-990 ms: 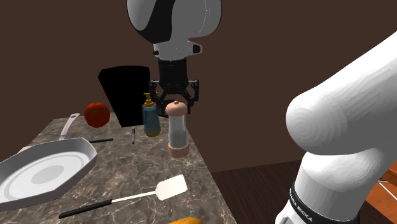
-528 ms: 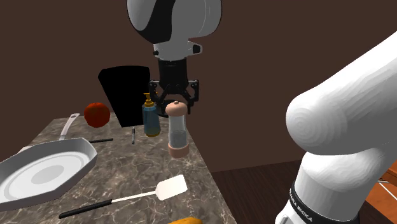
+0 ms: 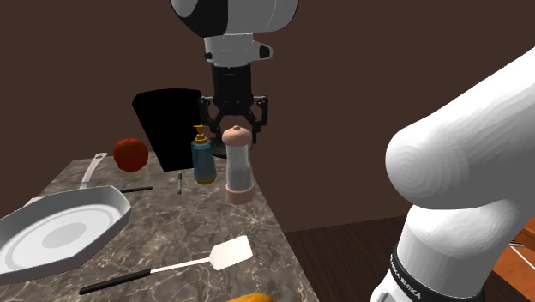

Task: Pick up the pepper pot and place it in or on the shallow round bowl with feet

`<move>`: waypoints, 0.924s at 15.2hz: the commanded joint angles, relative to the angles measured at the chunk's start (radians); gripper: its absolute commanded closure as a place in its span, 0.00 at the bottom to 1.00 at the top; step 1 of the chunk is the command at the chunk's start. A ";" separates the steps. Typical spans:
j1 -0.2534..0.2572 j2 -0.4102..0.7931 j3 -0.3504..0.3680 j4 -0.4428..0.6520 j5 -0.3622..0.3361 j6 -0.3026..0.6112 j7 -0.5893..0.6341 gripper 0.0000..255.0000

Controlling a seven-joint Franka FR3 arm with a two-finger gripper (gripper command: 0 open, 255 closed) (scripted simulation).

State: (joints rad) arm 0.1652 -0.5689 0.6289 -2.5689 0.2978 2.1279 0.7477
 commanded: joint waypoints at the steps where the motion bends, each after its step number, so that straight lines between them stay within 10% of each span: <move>1: 0.001 -0.014 -0.011 0.018 -0.003 -0.033 -0.003 1.00; 14: -0.002 -0.061 -0.068 0.158 -0.029 -0.219 -0.011 1.00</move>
State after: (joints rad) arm 0.1632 -0.6274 0.5650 -2.4230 0.2703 1.9235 0.7370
